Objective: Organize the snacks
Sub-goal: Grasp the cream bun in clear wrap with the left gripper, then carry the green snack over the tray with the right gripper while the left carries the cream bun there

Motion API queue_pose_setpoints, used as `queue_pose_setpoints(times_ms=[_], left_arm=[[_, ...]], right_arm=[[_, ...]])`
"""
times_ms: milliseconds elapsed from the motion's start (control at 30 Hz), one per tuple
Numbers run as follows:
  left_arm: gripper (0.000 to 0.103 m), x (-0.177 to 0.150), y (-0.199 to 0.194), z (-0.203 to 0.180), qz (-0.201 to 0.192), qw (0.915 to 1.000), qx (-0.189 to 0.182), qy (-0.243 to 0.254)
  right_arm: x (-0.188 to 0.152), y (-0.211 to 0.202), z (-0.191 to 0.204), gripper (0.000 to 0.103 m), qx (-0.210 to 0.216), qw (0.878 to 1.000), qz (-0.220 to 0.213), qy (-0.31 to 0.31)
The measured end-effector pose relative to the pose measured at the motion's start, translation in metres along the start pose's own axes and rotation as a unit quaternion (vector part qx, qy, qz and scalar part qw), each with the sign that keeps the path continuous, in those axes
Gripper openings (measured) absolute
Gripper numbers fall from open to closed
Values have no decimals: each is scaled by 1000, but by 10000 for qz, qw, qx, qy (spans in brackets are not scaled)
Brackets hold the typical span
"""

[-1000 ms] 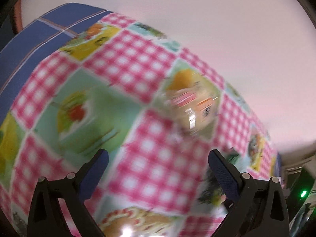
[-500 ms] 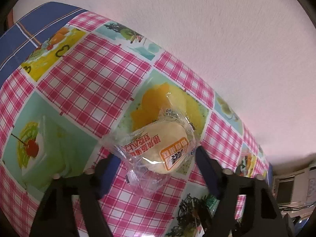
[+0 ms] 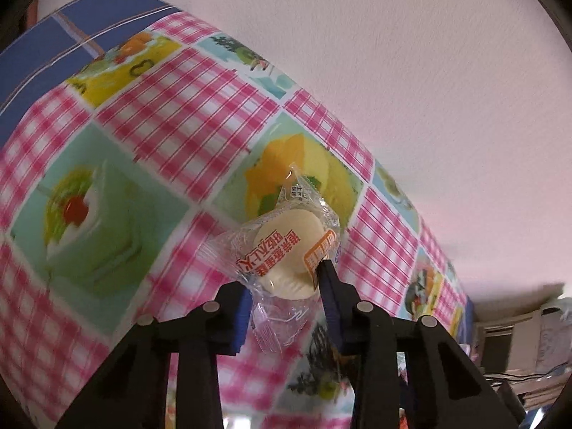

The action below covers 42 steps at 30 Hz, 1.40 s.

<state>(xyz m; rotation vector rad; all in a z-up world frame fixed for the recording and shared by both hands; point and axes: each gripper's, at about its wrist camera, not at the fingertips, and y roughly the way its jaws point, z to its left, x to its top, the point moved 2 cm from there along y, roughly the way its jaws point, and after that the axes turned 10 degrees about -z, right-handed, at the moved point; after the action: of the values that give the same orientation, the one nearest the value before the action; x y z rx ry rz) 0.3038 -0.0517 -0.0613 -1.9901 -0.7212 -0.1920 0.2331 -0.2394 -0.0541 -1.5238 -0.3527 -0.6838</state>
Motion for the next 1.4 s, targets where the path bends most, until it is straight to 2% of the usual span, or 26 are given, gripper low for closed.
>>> queue_pose_setpoints(times_ms=[200, 333, 700, 1067, 1133, 1233, 1400], left_arm=[[37, -27, -45, 11, -132, 9991, -225, -343], [37, -49, -76, 11, -202, 9987, -269, -390], [37, -110, -148, 2, -552, 9977, -404, -37], [35, -165, -162, 0, -322, 9979, -518, 219], [29, -171, -162, -9, -231, 9974, -629, 266], [28, -177, -161, -22, -140, 9960, -801, 374], [27, -183, -149, -27, 96, 9965, -740, 379]], right_arm=[[-14, -40, -5, 62, 28, 9998, 15, 188], [-26, -72, -4, 62, 11, 9998, -19, 190], [-61, -142, -8, 62, -52, 9997, -187, 150], [-100, -176, -45, 62, -274, 9986, -37, 451], [-104, -179, -53, 62, -311, 9982, 11, 522], [-106, -183, -70, 62, -372, 9970, 24, 673], [-105, -186, -94, 62, -494, 9946, -8, 916]])
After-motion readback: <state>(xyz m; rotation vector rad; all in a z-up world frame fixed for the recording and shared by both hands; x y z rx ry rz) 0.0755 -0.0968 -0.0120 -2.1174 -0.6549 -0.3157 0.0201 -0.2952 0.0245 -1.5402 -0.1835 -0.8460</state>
